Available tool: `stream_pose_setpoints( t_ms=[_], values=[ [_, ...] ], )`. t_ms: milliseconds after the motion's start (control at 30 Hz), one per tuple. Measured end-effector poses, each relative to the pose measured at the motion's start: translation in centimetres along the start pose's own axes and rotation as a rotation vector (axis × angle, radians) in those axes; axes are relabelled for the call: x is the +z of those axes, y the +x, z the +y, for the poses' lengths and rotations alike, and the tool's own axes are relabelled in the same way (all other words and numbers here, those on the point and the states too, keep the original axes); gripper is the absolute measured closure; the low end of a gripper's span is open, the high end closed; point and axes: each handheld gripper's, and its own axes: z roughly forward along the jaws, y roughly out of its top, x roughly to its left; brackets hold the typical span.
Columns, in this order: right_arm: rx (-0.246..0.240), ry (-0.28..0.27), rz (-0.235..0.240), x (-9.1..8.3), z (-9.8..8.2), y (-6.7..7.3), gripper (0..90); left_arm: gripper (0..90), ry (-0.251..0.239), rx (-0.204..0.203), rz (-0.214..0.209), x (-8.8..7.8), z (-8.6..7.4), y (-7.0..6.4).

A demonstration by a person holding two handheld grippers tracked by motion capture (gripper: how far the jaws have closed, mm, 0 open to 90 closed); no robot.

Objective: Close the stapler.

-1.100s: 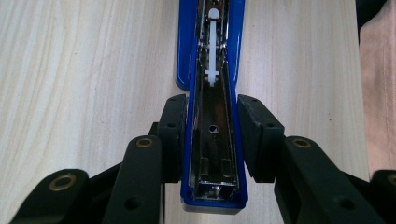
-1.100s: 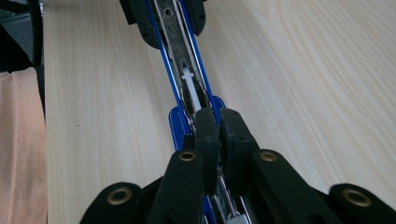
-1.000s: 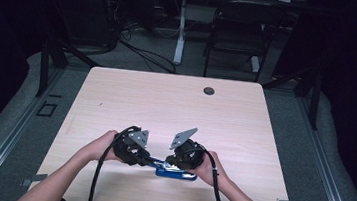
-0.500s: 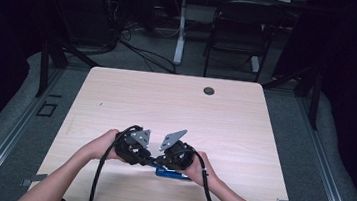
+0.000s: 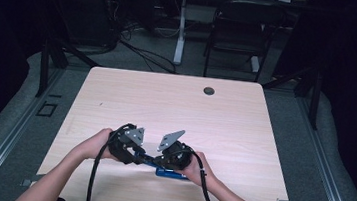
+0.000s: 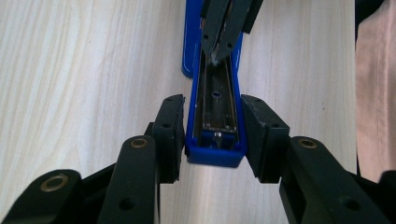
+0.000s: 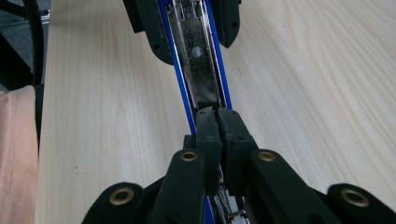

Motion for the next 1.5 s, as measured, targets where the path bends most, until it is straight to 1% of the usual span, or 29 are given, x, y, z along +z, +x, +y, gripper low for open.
stream_pose_setpoints(
  t_ms=[33,133,200,233,267,333,367,433,500,600,800,833,867,933,1000,1033,1067,1100,1133,1167,1200,1233,1267,1300,1333,1367,1433,1467,1500],
  values=[
    [0.000,0.000,0.000,0.0,0.0,0.0,87.7,61.5,0.011,0.001,-0.020,-0.1,0.0,0.1],
    [-0.007,0.006,0.001,-0.1,0.0,0.0,87.7,63.7,0.019,0.010,-0.020,-0.1,0.2,0.0],
    [-0.005,0.002,-0.003,-0.1,0.0,0.0,87.5,64.1,0.006,0.015,-0.001,-0.1,0.3,-0.1],
    [-0.008,0.006,-0.003,-0.2,0.0,0.0,87.4,64.3,-0.002,0.017,0.000,-0.1,0.3,-0.1],
    [-0.013,0.011,-0.002,-0.3,0.1,0.0,87.0,64.3,0.005,0.024,-0.019,-0.3,0.5,0.0],
    [-0.013,0.005,-0.001,-0.4,0.1,0.1,86.4,64.6,-0.018,0.028,-0.023,-0.5,0.7,-0.1],
    [-0.016,0.003,0.001,-0.5,0.1,0.1,86.4,65.0,-0.031,0.032,-0.005,-0.6,0.9,-0.2],
    [-0.010,-0.010,-0.002,-0.6,0.2,0.3,86.6,64.9,-0.029,0.043,-0.002,-0.6,1.3,-0.3],
    [-0.009,-0.012,-0.006,-0.8,0.2,0.2,86.5,65.0,-0.039,0.049,0.004,-0.7,1.6,-0.3],
    [-0.011,-0.012,-0.004,-1.0,0.1,0.2,86.4,65.0,-0.038,0.060,0.011,-0.8,2.0,-0.4],
    [-0.001,-0.022,-0.001,-1.1,0.0,0.1,86.3,64.4,-0.031,0.058,0.013,-0.8,2.2,-0.5],
    [-0.001,-0.021,-0.001,-1.1,0.0,0.1,86.3,64.2,-0.018,0.058,-0.008,-1.0,2.3,-0.4],
    [-0.003,-0.012,-0.002,-1.2,0.0,0.1,86.4,63.6,-0.016,0.058,-0.005,-1.0,2.3,-0.4],
    [0.002,-0.022,-0.001,-1.2,-0.1,0.1,86.4,63.5,-0.015,0.057,-0.001,-1.2,2.1,-0.5],
    [0.005,-0.023,0.001,-1.3,-0.2,0.0,86.5,62.8,-0.025,0.047,0.026,-1.3,1.9,-0.6],
    [0.003,-0.026,-0.001,-1.4,-0.2,0.0,86.6,63.0,-0.033,0.043,0.021,-1.4,1.8,-0.6],
    [-0.003,-0.020,0.000,-1.5,-0.2,-0.1,86.6,63.7,-0.029,0.046,-0.002,-1.4,1.7,-0.5],
    [-0.001,-0.020,0.001,-1.5,-0.2,-0.1,86.6,64.4,-0.037,0.044,0.021,-1.3,1.7,-0.6],
    [-0.001,-0.019,0.001,-1.5,-0.2,-0.1,86.6,64.4,-0.030,0.047,0.001,-1.3,1.8,-0.5],
    [-0.002,-0.019,-0.001,-1.5,-0.2,-0.1,86.7,64.4,-0.041,0.048,0.020,-1.2,1.8,-0.6],
    [-0.004,-0.017,-0.003,-1.6,-0.2,-0.1,86.8,64.5,-0.047,0.055,0.022,-1.2,1.9,-0.6],
    [0.008,-0.032,-0.003,-1.6,-0.3,-0.1,86.8,64.6,-0.051,0.064,0.020,-1.3,1.9,-0.6],
    [-0.003,-0.019,0.000,-1.7,-0.3,-0.2,86.8,64.8,-0.057,0.060,0.015,-1.2,2.0,-0.6],
    [0.001,-0.020,-0.001,-1.8,-0.3,-0.1,86.7,65.1,-0.059,0.067,0.017,-1.2,2.1,-0.6],
    [0.008,-0.026,-0.003,-1.8,-0.4,-0.1,86.6,65.1,-0.060,0.072,0.009,-1.3,2.3,-0.6],
    [0.004,-0.019,-0.007,-2.0,-0.4,-0.1,86.6,65.2,-0.066,0.076,0.015,-1.2,2.5,-0.6],
    [0.003,-0.013,-0.010,-2.2,-0.5,-0.2,86.6,65.2,-0.075,0.081,0.013,-1.2,2.9,-0.6],
    [0.013,-0.024,-0.010,-2.3,-0.6,-0.2,86.6,65.2,-0.073,0.088,0.008,-1.2,3.1,-0.6],
    [0.007,-0.017,-0.011,-2.4,-0.6,-0.2,86.6,65.2,-0.075,0.090,0.009,-1.1,3.3,-0.7]
  ],
)
